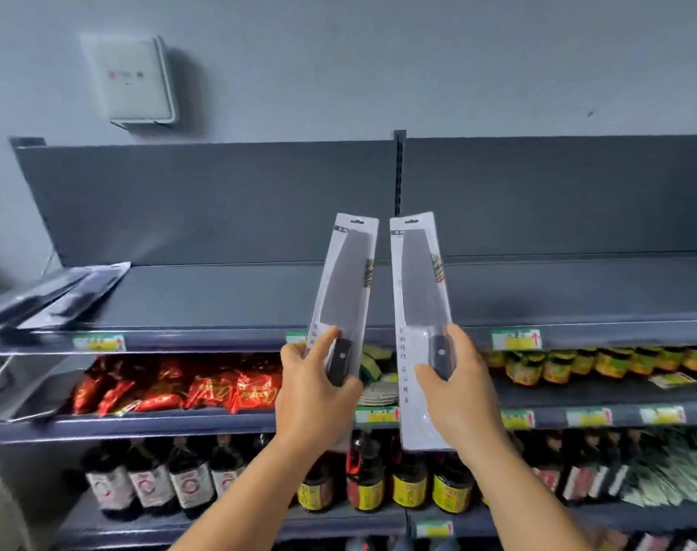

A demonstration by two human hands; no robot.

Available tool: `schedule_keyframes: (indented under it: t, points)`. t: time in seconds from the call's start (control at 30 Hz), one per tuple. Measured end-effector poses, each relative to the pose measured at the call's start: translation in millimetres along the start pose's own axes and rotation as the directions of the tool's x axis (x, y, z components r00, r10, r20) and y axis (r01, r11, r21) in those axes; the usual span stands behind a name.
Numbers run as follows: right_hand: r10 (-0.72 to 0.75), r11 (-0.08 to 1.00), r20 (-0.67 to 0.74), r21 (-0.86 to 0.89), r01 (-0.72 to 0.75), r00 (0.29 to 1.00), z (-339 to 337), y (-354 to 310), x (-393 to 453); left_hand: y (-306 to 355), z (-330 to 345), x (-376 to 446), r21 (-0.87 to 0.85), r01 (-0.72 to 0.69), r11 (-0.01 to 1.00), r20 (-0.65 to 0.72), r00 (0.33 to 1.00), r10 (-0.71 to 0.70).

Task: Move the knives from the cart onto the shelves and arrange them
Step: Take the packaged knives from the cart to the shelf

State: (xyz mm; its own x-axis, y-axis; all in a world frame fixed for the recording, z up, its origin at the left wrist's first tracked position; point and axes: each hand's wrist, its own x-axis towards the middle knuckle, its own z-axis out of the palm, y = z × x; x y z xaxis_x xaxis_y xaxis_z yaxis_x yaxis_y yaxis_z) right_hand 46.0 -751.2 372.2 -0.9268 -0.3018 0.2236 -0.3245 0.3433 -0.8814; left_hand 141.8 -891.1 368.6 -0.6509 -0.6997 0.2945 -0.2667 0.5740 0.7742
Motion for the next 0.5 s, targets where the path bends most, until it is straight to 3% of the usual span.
schedule_keyframes:
  t: [0.3,0.5]
  points:
    - [-0.066,0.997,0.230,0.060,0.053,0.971,137.8,-65.0,46.5,-73.8,-88.0,78.2,0.018,0.186,0.982,-0.149,0.972,-0.181]
    - [-0.102,0.988,0.423,0.147,0.042,0.901,223.0,-97.0,79.4,-114.3,-131.5,127.1,0.081,0.305,0.949,-0.222,0.934,-0.281]
